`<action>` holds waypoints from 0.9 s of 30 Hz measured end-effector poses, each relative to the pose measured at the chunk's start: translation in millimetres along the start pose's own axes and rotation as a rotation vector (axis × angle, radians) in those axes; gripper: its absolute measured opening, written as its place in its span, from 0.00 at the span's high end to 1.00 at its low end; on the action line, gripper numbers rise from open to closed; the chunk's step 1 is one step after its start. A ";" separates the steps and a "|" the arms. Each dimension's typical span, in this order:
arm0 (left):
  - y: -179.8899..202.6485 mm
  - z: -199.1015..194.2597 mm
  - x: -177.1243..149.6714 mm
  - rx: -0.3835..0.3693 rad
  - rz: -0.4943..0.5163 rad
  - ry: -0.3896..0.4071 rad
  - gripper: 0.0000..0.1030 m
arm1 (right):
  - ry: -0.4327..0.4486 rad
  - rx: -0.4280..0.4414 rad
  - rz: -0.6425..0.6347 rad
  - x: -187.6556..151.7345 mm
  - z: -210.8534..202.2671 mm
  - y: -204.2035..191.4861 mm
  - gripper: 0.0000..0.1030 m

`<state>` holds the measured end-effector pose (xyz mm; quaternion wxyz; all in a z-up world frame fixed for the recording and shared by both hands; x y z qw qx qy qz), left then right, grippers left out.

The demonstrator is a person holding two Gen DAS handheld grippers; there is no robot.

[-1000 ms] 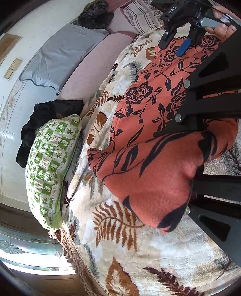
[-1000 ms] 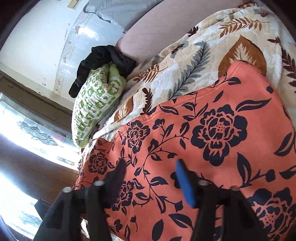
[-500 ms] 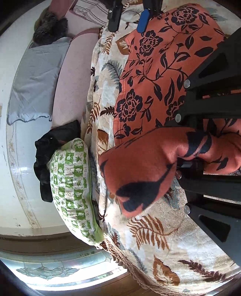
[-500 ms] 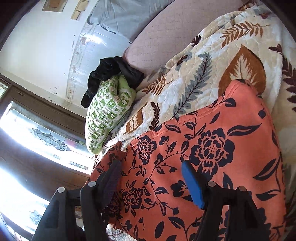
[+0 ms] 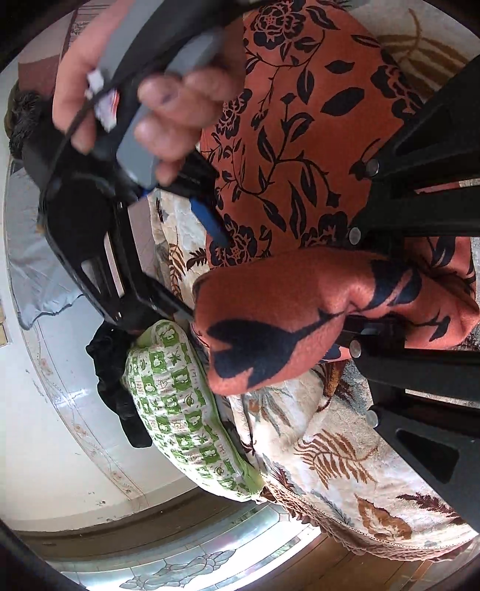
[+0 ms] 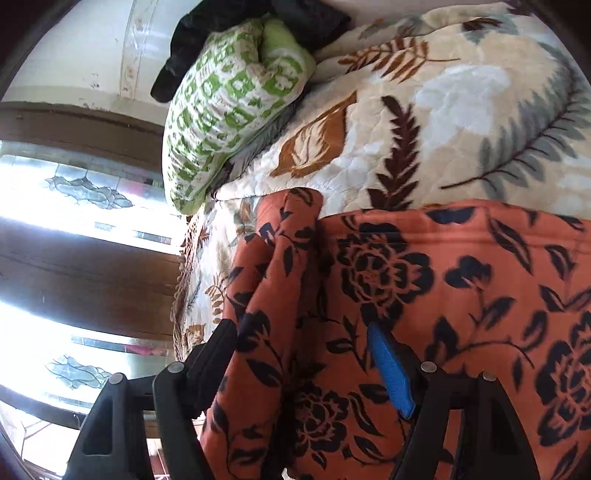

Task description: Fold small clothes

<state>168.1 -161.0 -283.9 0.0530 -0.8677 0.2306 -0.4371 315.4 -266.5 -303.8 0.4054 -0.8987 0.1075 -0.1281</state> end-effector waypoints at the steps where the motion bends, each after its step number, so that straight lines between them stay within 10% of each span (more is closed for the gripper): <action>1: -0.1 0.0 0.1 -0.003 0.004 -0.002 0.83 | -0.003 -0.002 0.006 6.1 7.8 -4.0 0.27; 8: 8.5 -5.7 -2.4 -0.012 0.079 0.023 0.83 | -0.026 0.001 -0.047 22.7 33.3 -24.6 0.30; 10: 11.9 -9.4 -1.5 -0.030 0.097 0.037 0.83 | -0.003 -0.074 -0.136 18.6 30.9 -29.5 0.75; 11: 14.1 -12.0 -1.0 -0.050 0.101 0.043 0.83 | 0.015 -0.117 -0.169 15.0 26.4 -29.7 0.80; 22: 103.2 -68.3 39.0 -0.439 0.179 0.139 0.83 | 0.410 -0.143 -0.072 -45.0 -145.1 55.6 0.84; 27: 146.3 -62.5 38.5 -0.500 0.249 0.118 0.80 | 0.484 -0.139 0.070 -66.3 -192.1 117.5 0.84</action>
Point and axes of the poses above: each gripper's, at about its wrist camera, not at the fingertips, and z roughly the way its jaws point, y to its right, x to its top, the point moved 4 cm from there along z, roughly the way its jaws point, and after that the axes turned 3 degrees about -y, right-handed, at the moved point
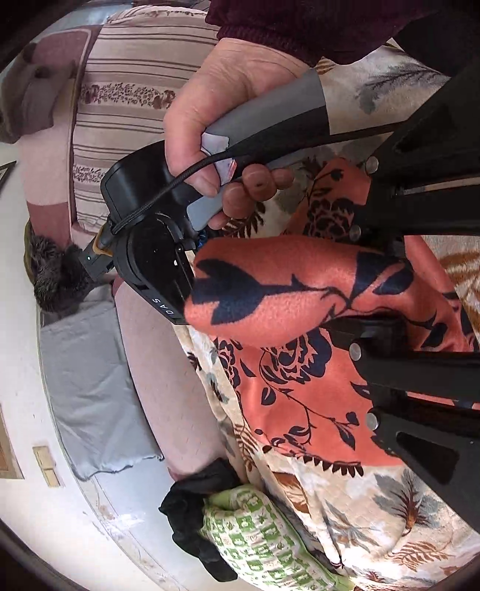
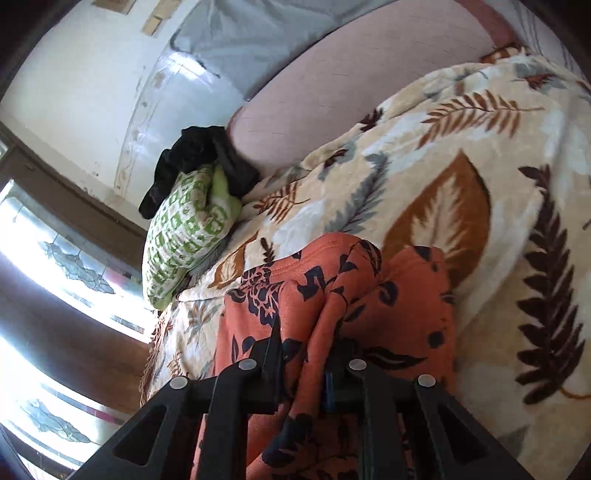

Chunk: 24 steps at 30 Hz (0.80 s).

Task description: Fold small clothes

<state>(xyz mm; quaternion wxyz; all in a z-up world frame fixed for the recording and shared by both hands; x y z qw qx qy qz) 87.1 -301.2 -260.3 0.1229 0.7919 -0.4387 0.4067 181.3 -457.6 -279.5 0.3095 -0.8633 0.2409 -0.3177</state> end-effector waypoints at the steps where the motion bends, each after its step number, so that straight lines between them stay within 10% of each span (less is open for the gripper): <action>1: 3.3 4.4 -0.8 -0.011 0.007 -0.017 0.75 | -0.003 -0.026 0.005 0.1 1.0 9.7 0.84; 7: 15.5 -7.8 -11.5 -0.186 0.033 -0.049 0.44 | -0.039 -0.090 0.066 0.9 19.2 54.4 0.83; 11: -5.7 -47.2 -9.4 -0.239 0.029 0.025 0.43 | -0.045 -0.074 0.146 -1.7 16.5 69.9 0.75; 16: -81.2 -75.5 -11.1 -0.113 -0.109 0.082 0.36 | 0.065 -0.175 0.097 1.5 -25.5 49.5 0.73; 24: -142.8 -35.6 -45.1 0.054 -0.294 -0.085 0.36 | 0.017 0.009 -0.090 -61.3 -61.9 -49.6 0.73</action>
Point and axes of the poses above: each gripper's, at about its wrist camera, not at the fingertips, and z roughly the way its jaws point, y to its right, x to its top, the point moved 4 cm from there along z, roughly the way its jaws point, and after that the axes turned 3 degrees about -y, right-handed, at the moved point
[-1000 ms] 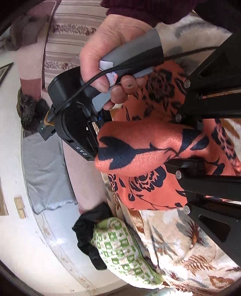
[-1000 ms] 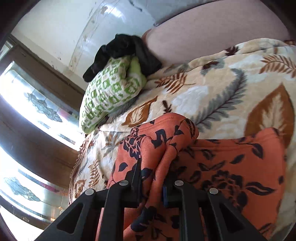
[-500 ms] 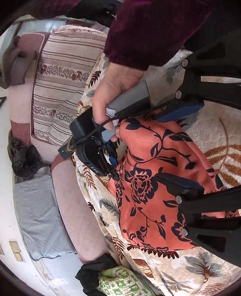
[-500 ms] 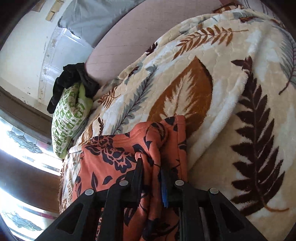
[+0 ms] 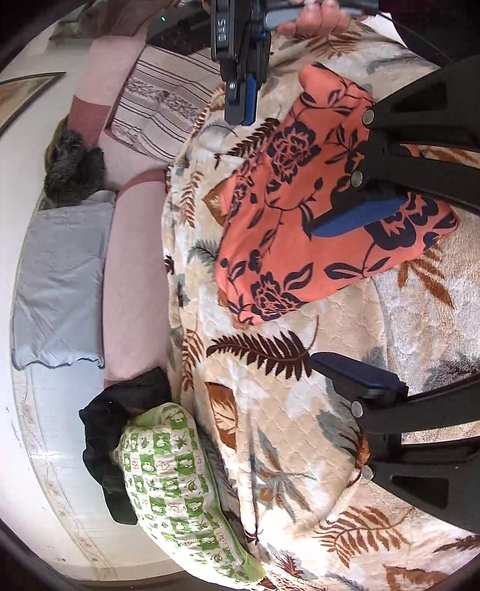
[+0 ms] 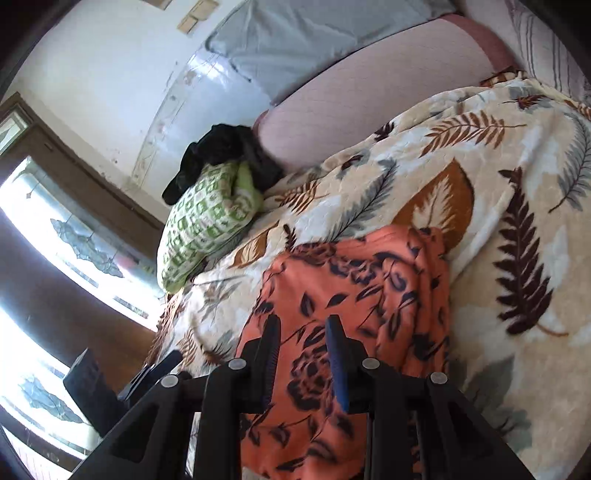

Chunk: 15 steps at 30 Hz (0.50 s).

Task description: Fold small clothes

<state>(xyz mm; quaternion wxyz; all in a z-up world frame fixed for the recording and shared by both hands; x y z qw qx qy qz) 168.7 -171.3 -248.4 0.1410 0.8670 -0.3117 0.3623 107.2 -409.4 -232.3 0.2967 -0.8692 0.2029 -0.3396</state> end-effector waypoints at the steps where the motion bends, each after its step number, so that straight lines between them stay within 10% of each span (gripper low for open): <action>1: 6.3 5.3 -5.3 0.026 0.037 -0.020 0.36 | -0.025 -0.005 -0.006 -11.3 2.6 -7.7 0.73; 8: 38.2 29.7 -33.9 0.059 0.162 -0.080 0.38 | -0.173 -0.275 -0.044 -66.7 27.3 8.5 0.78; 15: 49.3 48.8 -28.4 0.010 0.130 -0.110 0.37 | -0.153 -0.328 -0.051 -56.4 40.8 28.2 0.82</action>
Point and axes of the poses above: each gripper's, at about its wrist camera, not at the fingertips, and z roughly the way its jaws point, y to its right, x to its top, the point moved 4 cm from there along z, roughly the way its jaws point, and after that the axes turned 3 degrees about -y, right-handed, at the moved point
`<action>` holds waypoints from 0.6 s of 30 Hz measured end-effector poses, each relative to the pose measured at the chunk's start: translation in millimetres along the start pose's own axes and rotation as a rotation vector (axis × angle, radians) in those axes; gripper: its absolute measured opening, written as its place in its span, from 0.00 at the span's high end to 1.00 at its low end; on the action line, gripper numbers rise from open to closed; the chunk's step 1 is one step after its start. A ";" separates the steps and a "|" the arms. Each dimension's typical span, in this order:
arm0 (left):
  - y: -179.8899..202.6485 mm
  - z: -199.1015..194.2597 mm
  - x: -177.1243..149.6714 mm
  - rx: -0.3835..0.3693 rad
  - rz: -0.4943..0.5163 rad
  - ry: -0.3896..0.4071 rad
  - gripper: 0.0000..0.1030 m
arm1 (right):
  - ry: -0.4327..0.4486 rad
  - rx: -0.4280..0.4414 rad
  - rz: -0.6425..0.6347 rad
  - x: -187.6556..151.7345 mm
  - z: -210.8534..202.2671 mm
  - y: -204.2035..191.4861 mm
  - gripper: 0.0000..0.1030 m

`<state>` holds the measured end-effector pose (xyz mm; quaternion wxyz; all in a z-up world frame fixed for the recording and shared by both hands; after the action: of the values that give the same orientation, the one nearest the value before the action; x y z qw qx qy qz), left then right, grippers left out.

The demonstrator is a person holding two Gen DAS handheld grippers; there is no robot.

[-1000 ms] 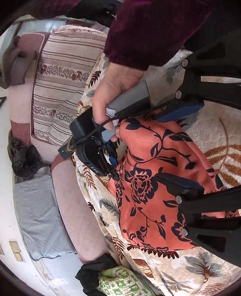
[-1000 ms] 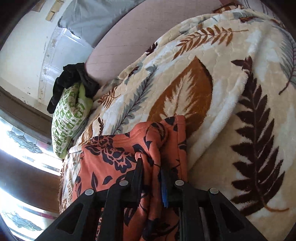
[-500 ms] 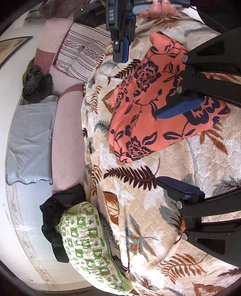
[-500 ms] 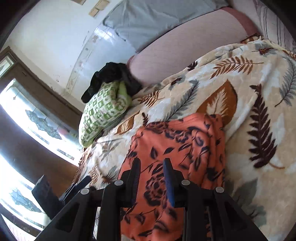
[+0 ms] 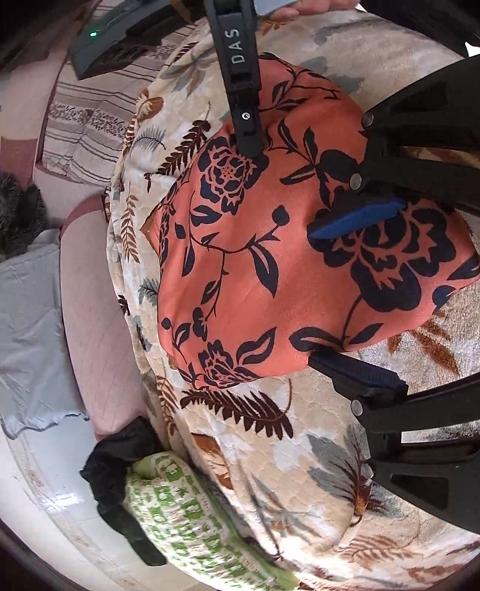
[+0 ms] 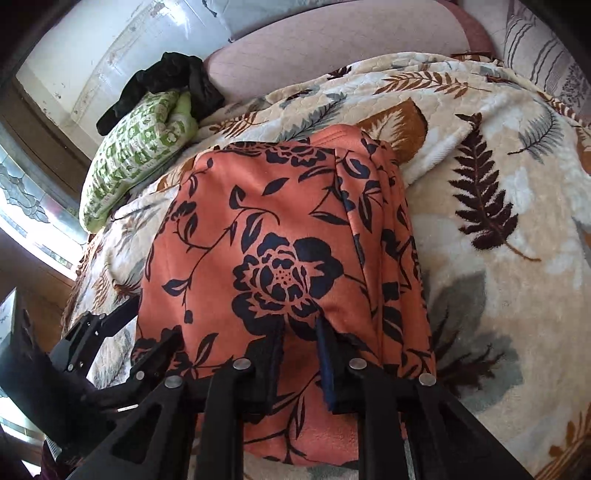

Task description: Fold small clothes

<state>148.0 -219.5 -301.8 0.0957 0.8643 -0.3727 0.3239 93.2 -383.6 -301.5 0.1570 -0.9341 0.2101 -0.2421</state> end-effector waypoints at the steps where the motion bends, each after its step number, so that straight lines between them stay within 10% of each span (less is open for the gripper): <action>1: -5.8 1.4 1.0 -0.027 -0.030 -0.014 0.36 | -0.004 0.001 0.001 3.4 2.2 -0.5 0.82; 7: -16.6 -6.2 -0.9 -0.066 -0.076 -0.020 0.35 | 0.048 0.179 0.145 39.7 -14.8 -6.5 0.76; 18: -26.4 -1.9 -6.2 -0.114 -0.125 -0.043 0.27 | 0.016 0.091 0.312 96.1 59.1 12.2 0.78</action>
<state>162.5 -196.5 -302.2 0.1569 0.8857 -0.3379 0.2770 196.3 -427.9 -318.4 0.2331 -0.8801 0.3427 -0.2317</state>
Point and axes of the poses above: each gripper's, at about its wrist camera, not at the fingertips, and z roughly the way its jaws point, y to its right, x to its top, the point moved 4 cm from there along z, roughly the way its jaws point, and after that the axes turned 3 degrees about -y, right-handed, at the moved point
